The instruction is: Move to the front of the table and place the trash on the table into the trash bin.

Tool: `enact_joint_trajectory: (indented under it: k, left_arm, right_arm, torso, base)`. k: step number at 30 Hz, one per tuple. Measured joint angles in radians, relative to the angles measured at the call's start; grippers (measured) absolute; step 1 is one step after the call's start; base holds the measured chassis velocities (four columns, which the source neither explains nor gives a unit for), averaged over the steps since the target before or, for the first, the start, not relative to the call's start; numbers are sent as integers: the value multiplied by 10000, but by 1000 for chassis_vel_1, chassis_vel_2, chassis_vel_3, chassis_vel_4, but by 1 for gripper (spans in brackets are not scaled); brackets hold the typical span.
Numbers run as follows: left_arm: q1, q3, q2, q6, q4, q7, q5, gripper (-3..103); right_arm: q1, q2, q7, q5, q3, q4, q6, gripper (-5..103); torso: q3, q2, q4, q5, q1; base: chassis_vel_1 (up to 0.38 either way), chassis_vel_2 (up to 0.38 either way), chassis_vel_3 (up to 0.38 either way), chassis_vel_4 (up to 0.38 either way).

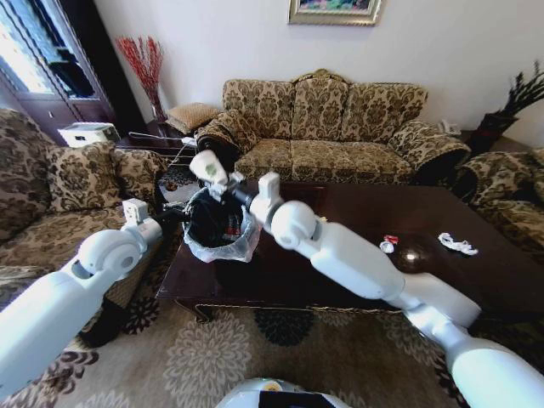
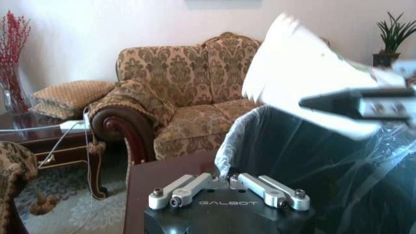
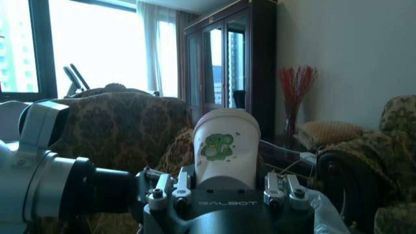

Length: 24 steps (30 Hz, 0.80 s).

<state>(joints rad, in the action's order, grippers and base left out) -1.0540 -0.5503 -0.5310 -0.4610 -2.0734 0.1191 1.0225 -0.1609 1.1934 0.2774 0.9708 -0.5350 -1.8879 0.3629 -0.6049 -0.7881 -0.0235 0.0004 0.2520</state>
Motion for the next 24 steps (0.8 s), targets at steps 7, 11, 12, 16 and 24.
enact_joint_trajectory:
  k: [7, 11, 12, 16, 24]
  left_arm:
    - [139, -25, 85, -1, 84, -3, 60, 3]
    - [240, -41, 139, -5, 114, -14, 179, 3]
    - [248, -43, 141, -5, 128, -15, 190, 3]
    - [229, -44, 97, -7, 162, -17, 192, 3]
    - [201, -112, -12, -35, 128, -67, 137, 3]
  right_arm:
    - [-75, -9, 32, -36, -53, -35, 18, 74]
    - [-20, 45, 28, -35, -47, -23, 7, 90]
    - [-12, 76, 31, -36, -39, -28, -36, 90]
    - [51, 161, 354, -48, 428, -109, -187, 100]
    - [-991, -1146, 1073, -259, 2905, 250, -151, 100]
  torso:
    - [0, 0, -5, -1, 0]
    - [0, 0, -3, -1, 0]
    - [0, 0, -3, -1, 0]
    - [0, 0, -8, -1, 0]
    - [1, 0, -5, 2, 0]
  base:
    - [0, 0, 0, 0]
    - [0, 0, 0, 0]
    - [0, 0, 0, 0]
    - [0, 0, 0, 0]
    - [0, 0, 0, 0]
